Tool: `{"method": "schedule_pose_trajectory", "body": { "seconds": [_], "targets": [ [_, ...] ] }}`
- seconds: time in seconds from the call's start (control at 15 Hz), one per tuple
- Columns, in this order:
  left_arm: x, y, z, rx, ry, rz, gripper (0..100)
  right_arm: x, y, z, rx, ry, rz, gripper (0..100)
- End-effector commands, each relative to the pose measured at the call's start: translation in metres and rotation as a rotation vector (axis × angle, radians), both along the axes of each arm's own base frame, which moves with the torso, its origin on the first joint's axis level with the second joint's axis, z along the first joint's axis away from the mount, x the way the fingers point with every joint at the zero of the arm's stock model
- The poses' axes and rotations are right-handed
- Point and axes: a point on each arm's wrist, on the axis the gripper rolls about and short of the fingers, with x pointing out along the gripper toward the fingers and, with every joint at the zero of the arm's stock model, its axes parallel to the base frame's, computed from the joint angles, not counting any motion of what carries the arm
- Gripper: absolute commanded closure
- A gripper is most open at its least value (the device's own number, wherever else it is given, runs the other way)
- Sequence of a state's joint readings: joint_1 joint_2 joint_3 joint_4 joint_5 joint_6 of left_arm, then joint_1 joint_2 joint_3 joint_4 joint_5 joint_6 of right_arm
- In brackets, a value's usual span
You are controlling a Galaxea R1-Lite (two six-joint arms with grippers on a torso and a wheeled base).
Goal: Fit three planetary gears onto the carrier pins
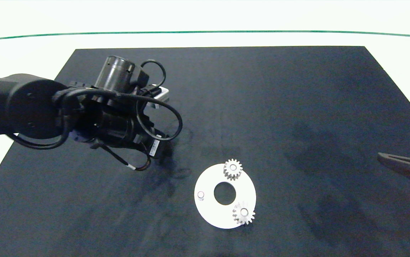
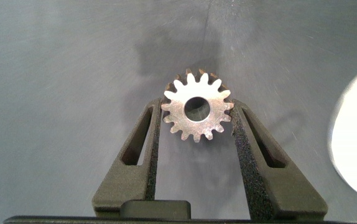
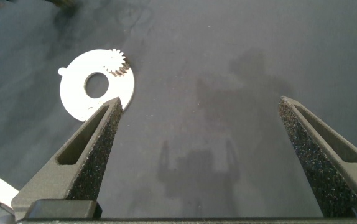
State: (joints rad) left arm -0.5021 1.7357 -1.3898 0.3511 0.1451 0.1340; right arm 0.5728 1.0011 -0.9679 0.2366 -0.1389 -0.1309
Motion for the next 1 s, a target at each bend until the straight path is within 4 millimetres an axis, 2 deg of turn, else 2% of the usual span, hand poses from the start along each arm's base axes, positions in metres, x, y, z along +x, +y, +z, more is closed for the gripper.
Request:
{"method": "schedule_pose_trajectory", "body": {
  "seconds": [0.07,0.27,0.47,0.73,0.87,1.0],
  "targets": [
    [-0.068,0.025,0.022,-0.03,-0.061,-0.044,81,-0.003,-0.002,0.001,0.004,-0.008,-0.002,0],
    [-0.113,0.013,0.012,-0.016,-0.043,-0.193,81,-0.001,-0.001,-0.001,-0.015,-0.008,0.002,0],
    [-0.131,-0.005,-0.004,0.061,-0.028,-0.255,81,-0.004,-0.003,0.0,-0.012,-0.019,0.003,0],
    [-0.127,-0.032,-0.021,0.107,0.008,-0.311,81,-0.009,-0.006,0.003,-0.003,-0.036,0.004,0],
    [-0.116,-0.046,-0.028,0.119,0.001,-0.301,81,-0.01,-0.007,0.004,0.0,-0.043,0.006,0],
    [-0.106,-0.058,-0.027,0.115,-0.004,-0.3,81,-0.011,-0.007,0.004,-0.004,-0.048,0.008,0]
  ]
}}
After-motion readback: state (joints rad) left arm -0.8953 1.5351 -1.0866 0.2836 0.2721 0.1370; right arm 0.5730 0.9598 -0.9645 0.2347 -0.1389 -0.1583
